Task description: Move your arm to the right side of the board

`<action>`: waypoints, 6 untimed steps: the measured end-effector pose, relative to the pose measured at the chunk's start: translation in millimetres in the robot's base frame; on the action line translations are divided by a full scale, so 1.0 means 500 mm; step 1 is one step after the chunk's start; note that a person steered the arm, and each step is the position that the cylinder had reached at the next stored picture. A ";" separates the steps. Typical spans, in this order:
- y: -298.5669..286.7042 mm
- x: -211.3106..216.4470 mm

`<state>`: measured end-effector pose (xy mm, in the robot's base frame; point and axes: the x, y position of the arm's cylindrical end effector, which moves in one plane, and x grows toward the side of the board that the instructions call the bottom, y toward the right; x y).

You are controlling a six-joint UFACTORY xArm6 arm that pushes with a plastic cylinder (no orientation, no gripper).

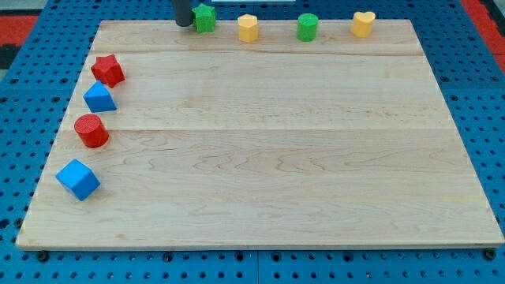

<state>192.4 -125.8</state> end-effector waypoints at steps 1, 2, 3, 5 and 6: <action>0.001 -0.002; 0.001 -0.002; -0.006 0.101; 0.386 0.329; 0.688 0.304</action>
